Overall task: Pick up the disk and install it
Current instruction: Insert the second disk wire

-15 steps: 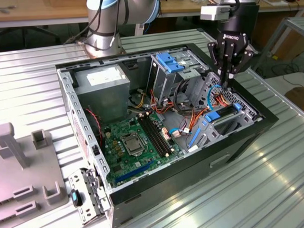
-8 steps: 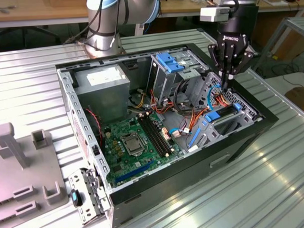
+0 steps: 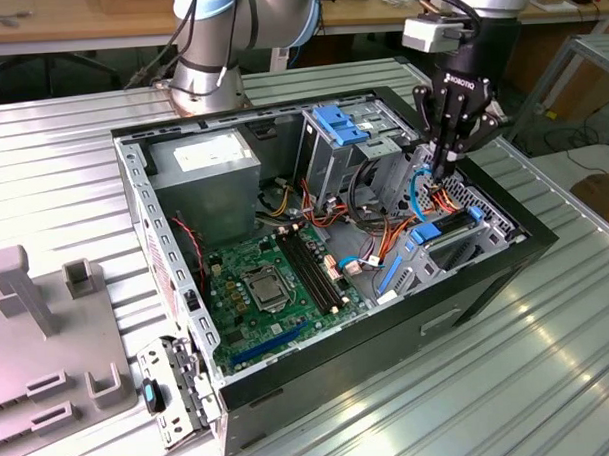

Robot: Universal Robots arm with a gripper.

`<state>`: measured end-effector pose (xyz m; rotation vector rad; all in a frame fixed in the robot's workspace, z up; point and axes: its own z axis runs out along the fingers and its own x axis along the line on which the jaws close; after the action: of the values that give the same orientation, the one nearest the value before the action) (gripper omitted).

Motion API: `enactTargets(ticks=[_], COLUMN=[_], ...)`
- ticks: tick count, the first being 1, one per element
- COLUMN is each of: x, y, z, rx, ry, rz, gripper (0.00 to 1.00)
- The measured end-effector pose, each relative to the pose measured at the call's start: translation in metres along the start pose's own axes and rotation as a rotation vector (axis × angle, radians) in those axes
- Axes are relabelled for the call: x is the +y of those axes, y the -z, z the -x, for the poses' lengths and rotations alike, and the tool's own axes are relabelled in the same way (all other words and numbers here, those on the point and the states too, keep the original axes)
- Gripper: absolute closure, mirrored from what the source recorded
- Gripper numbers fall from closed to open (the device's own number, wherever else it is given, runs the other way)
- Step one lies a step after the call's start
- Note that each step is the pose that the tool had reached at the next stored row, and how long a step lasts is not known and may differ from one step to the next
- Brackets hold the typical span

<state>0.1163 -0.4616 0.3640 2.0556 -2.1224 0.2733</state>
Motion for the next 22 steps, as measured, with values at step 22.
enactTargets(ticks=[22], x=[0.0096], y=[-0.0194], z=[-0.0717], rx=[-0.2062], ry=[0.0], rz=[0.0027], gripper=[0.84])
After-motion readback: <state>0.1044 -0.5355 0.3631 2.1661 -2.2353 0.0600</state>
